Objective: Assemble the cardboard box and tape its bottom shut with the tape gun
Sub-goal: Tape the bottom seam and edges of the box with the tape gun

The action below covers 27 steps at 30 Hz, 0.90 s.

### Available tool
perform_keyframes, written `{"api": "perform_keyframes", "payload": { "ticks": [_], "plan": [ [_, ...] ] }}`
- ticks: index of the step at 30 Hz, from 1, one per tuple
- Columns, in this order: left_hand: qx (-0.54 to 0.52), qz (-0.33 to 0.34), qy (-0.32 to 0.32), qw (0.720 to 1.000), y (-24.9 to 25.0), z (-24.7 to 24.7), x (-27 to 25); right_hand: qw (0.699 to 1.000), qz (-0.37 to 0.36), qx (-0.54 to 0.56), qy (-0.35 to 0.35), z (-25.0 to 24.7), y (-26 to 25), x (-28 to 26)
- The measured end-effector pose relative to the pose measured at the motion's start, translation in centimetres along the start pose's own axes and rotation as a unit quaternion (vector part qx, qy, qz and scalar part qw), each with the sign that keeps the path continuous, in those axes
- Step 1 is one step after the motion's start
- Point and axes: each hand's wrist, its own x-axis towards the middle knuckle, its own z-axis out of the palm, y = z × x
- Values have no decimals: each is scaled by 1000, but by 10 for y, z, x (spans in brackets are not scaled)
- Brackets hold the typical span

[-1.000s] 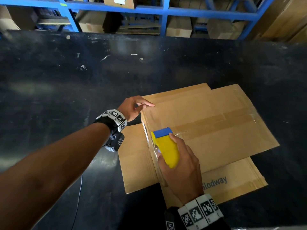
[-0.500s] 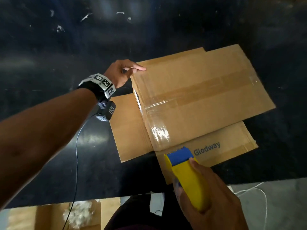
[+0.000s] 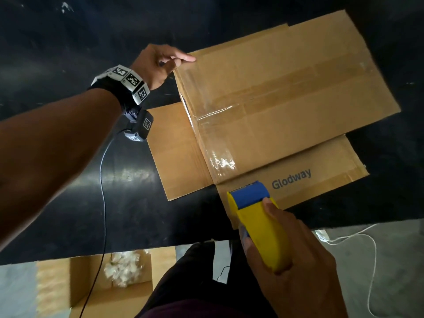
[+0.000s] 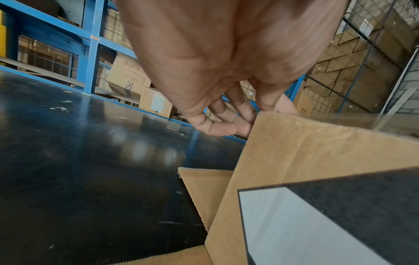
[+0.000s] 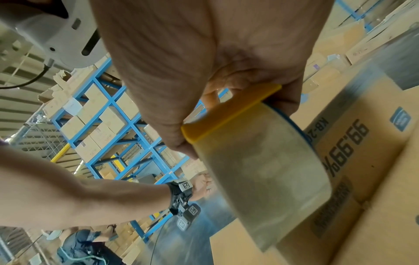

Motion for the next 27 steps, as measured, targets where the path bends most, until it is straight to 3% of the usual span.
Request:
{"api": "perform_keyframes", "payload": {
  "ticks": [7, 14, 19, 22, 25, 27],
  "plan": [
    [2, -15, 7, 1000, 4, 2, -2, 999, 16, -9, -34, 14, 5, -11],
    [-18, -35, 11, 999, 3, 4, -2, 992, 77, -65, -78, 39, 15, 1],
    [15, -56, 58, 997, 12, 11, -6, 985, 97, -80, -116, 49, 16, 20],
    [60, -73, 112, 989, 25, 19, -14, 965, 128, -111, -202, 61, 38, 27],
    [112, 9, 168, 979, 44, 36, -36, 957, 173, -81, -218, 68, 63, 21],
    [97, 92, 135, 982, 67, 54, -64, 960, 190, -47, -199, 65, 74, 20]
  ]
}}
